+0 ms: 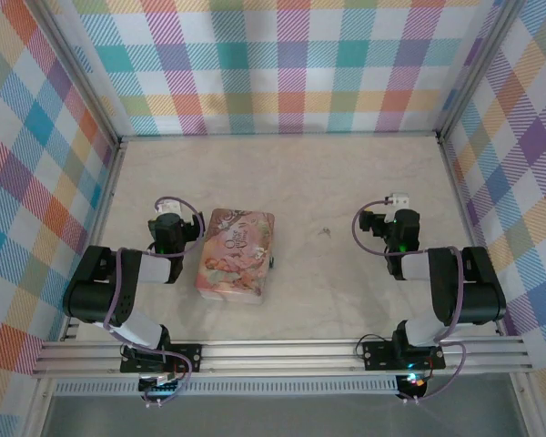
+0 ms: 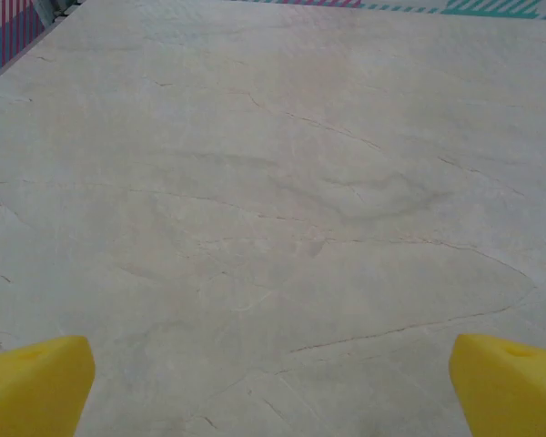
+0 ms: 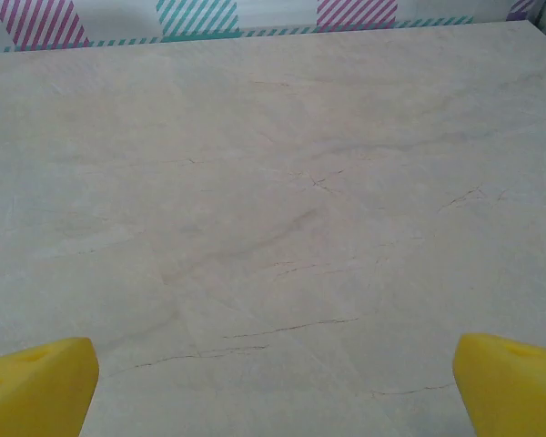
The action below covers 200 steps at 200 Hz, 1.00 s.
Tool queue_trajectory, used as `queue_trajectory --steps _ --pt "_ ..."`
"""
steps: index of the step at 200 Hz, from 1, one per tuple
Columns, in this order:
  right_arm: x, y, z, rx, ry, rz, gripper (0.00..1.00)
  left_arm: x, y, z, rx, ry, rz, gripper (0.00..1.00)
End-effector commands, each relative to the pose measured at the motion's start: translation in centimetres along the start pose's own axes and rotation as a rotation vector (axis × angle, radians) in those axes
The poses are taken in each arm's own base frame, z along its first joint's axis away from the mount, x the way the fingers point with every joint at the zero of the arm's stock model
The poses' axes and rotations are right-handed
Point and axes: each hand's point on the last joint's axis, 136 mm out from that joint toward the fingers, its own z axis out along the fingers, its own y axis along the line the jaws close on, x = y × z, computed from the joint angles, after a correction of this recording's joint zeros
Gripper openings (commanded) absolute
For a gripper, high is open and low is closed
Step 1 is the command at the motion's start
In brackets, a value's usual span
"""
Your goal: Unlock a padlock with a key
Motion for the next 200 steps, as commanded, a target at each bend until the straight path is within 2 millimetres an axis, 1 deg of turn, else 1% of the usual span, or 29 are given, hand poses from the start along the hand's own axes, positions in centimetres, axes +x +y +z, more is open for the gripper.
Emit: queue_trajectory --steps 1,157,169,187,190,200 --pt "-1.1 0.1 0.1 -0.013 -0.032 0.011 1.00 -0.9 0.1 0.1 0.009 -0.028 -0.004 1.00" --pt "-1.2 0.1 0.1 -0.012 -0.034 0.013 1.00 -0.9 0.1 0.1 0.011 -0.027 -0.008 1.00" --pt "-1.7 -0.2 0.0 0.004 -0.024 0.018 1.00 -1.2 0.5 -0.1 -0.009 -0.028 -0.012 1.00" --pt "-2.9 -0.4 -0.5 0.020 0.007 0.023 0.99 -2.7 1.3 -0.2 -0.072 0.023 -0.020 1.00" --pt "-2.8 -0.4 -0.6 0.022 0.029 0.022 1.00 -2.9 1.3 -0.2 -0.076 0.032 -0.017 1.00" --pt "-3.7 -0.2 -0.9 0.011 0.049 0.023 1.00 -3.7 1.0 -0.3 -0.062 0.044 -0.007 1.00"
